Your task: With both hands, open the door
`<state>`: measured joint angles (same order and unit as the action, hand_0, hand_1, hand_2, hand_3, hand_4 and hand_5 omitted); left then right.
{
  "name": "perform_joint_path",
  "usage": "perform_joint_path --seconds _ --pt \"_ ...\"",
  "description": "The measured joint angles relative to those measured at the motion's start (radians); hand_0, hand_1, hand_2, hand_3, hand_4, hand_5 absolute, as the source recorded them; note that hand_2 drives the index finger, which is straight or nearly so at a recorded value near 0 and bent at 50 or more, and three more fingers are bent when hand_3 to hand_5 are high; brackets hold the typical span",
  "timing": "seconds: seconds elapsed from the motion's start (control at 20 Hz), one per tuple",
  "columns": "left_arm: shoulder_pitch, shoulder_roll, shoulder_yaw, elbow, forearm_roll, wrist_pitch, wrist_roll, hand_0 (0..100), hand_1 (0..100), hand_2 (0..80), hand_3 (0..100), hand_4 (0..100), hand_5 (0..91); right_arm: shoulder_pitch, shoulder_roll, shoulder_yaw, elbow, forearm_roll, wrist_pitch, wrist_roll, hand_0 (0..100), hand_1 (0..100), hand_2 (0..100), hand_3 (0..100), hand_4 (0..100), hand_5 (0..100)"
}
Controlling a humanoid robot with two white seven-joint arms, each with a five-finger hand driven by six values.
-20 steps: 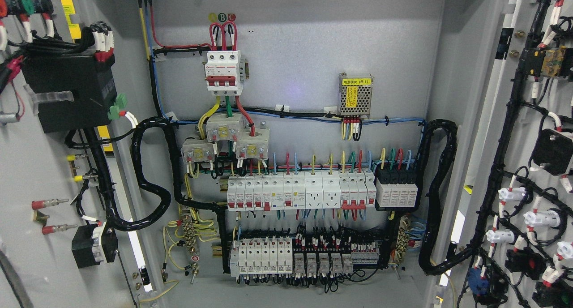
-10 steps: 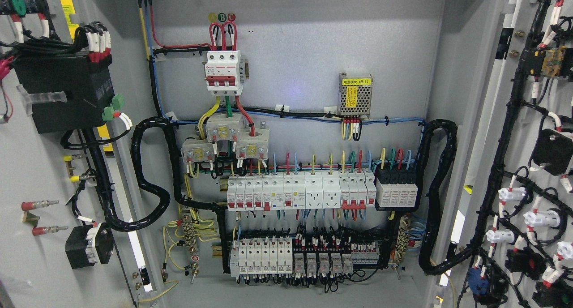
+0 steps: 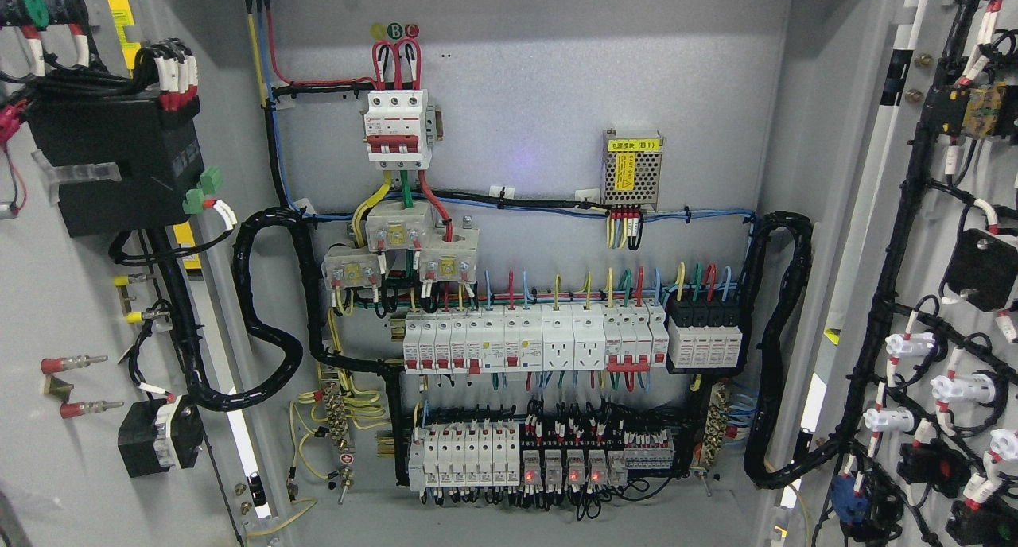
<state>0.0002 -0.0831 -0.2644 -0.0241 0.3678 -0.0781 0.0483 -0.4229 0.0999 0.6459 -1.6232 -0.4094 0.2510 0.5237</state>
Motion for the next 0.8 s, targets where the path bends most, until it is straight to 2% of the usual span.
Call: perform_joint_path --seconds 0.1,0.25,0.4,0.8 --pt "0.000 0.002 -0.001 -0.042 -0.001 0.000 0.000 0 0 0.0 1 0 0.0 0.034 -0.016 -0.021 -0.024 0.020 -0.017 -0.051 21 14 0 0 0 0" --pt "0.000 0.006 -0.004 -0.137 -0.006 -0.003 -0.002 0 0 0.0 1 0 0.0 0.099 -0.044 -0.056 -0.070 0.045 -0.033 -0.088 21 14 0 0 0 0" --pt "0.020 0.009 -0.022 -0.260 -0.034 -0.004 -0.002 0 0 0.0 1 0 0.0 0.171 -0.082 -0.096 -0.118 0.060 -0.080 -0.096 21 14 0 0 0 0" --pt "0.115 0.061 -0.133 -0.694 -0.105 -0.002 0.002 0 0 0.0 1 0 0.0 0.381 -0.195 -0.236 -0.211 0.074 -0.278 -0.100 21 15 0 0 0 0"
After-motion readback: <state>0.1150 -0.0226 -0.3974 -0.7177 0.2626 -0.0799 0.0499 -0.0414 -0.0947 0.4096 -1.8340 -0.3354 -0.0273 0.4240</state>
